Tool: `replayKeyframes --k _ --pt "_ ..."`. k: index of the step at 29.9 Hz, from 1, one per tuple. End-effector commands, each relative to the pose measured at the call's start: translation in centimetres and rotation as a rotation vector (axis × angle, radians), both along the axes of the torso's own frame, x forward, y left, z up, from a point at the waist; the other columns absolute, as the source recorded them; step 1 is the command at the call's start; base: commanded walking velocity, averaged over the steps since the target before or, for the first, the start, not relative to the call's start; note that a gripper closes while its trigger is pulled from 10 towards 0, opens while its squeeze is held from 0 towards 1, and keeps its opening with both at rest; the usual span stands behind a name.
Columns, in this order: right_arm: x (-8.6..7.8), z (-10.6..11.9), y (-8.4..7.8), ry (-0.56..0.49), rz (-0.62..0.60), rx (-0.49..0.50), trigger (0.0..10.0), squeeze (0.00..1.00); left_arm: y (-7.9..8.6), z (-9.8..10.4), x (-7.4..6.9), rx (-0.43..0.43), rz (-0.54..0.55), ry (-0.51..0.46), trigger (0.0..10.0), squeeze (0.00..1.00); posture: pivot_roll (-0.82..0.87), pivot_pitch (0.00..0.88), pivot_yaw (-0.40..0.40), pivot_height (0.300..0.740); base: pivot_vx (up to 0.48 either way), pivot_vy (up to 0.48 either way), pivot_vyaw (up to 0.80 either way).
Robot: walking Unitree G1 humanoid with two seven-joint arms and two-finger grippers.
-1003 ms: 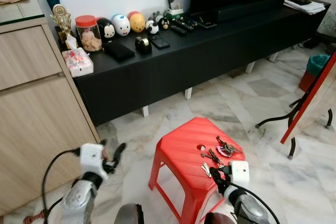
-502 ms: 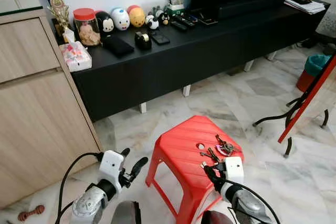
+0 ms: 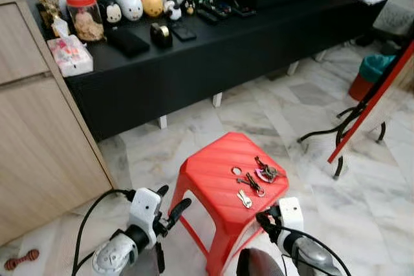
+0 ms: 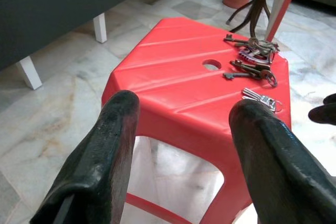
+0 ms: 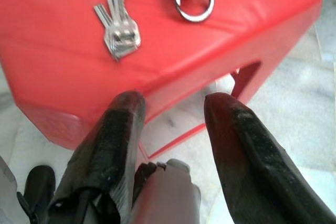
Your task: Hang keys on a hook
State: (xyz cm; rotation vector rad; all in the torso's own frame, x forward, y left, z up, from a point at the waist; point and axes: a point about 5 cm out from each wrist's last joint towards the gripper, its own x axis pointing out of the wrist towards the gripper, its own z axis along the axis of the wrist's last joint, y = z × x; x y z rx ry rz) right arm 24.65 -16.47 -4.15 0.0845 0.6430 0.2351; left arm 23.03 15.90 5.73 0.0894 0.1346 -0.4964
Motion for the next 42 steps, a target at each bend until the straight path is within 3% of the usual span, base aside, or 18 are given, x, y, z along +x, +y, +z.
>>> replayKeyframes --k 1,14,26,42 --pt "0.2 0.2 -0.3 -0.014 -0.022 0.001 10.0 0.0 -0.1 0.1 -0.2 0.001 -0.001 0.008 10.0 0.0 0.11 0.174 -0.135 0.617 0.0 0.0 0.0" --pt "2.7 2.5 0.6 -0.153 -0.03 0.085 10.0 0.0 0.7 1.5 -0.5 0.018 0.02 0.009 10.0 0.0 0.12 0.213 -0.116 0.617 0.0 0.0 0.0" --pt "2.5 2.3 0.8 -0.148 0.003 0.104 10.0 0.0 0.4 2.0 -0.8 0.025 0.008 0.021 10.0 0.0 0.13 0.222 -0.099 0.617 0.0 0.0 0.0" --pt "3.9 3.5 1.5 -0.173 0.075 0.091 10.0 0.0 0.0 1.9 -1.2 0.021 0.019 0.032 10.0 0.0 0.12 0.242 -0.107 0.617 0.0 0.0 0.0"
